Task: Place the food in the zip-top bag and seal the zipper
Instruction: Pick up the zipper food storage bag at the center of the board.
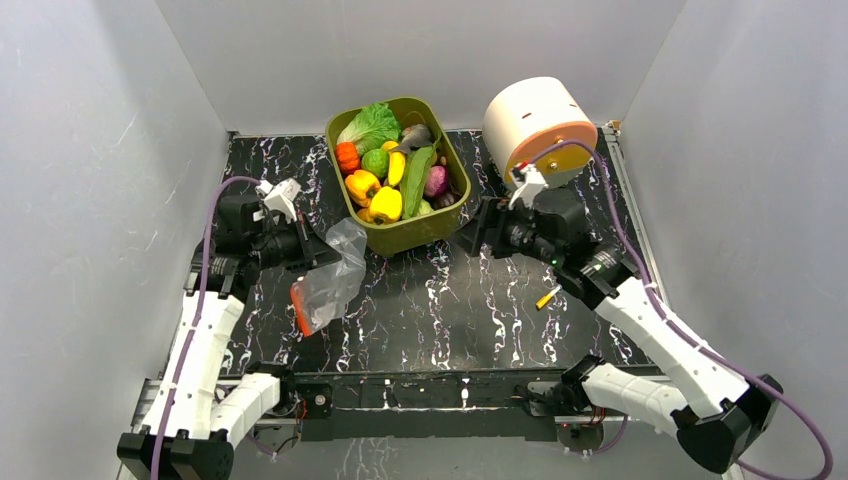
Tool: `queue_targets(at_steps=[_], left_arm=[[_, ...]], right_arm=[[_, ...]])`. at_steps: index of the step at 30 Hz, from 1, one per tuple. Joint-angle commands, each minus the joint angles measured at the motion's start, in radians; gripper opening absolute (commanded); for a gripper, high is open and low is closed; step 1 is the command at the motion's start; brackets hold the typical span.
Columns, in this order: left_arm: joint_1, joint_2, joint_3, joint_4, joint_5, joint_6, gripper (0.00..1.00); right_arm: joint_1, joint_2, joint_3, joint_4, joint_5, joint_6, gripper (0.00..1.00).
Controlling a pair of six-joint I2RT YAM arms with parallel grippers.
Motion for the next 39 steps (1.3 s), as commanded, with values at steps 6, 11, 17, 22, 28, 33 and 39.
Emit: queue_targets(at_steps=[6, 11, 17, 22, 28, 33, 39], left_arm=[[0.005, -0.1, -0.049, 0.06, 0.29, -0.073, 0.0], [0.003, -0.119, -0.07, 0.088, 0.361, -0.11, 0.0], [-0.01, -0.125, -0.079, 0.118, 0.415, -0.124, 0.0], [-0.017, -0.125, -0.087, 0.132, 0.436, -0.126, 0.0], [-0.023, -0.118, -0.102, 0.164, 0.459, -0.146, 0.0], [-0.023, -0.111, -0.101, 0.19, 0.476, -0.17, 0.0], [-0.023, -0.124, -0.101, 0.204, 0.433, -0.164, 0.3]], right_arm=[[0.325, 0.063, -0.04, 0.369, 0.112, -0.099, 0.7], [0.475, 0.122, -0.049, 0.508, 0.143, -0.197, 0.64], [0.567, 0.214, -0.018, 0.536, 0.191, -0.277, 0.64], [0.579, 0.233, -0.031, 0.561, 0.241, -0.28, 0.63], [0.579, 0.232, -0.074, 0.628, 0.299, -0.274, 0.49], [0.579, 0.245, -0.074, 0.657, 0.246, -0.241, 0.25], [0.578, 0.188, -0.052, 0.604, 0.313, -0.161, 0.0]])
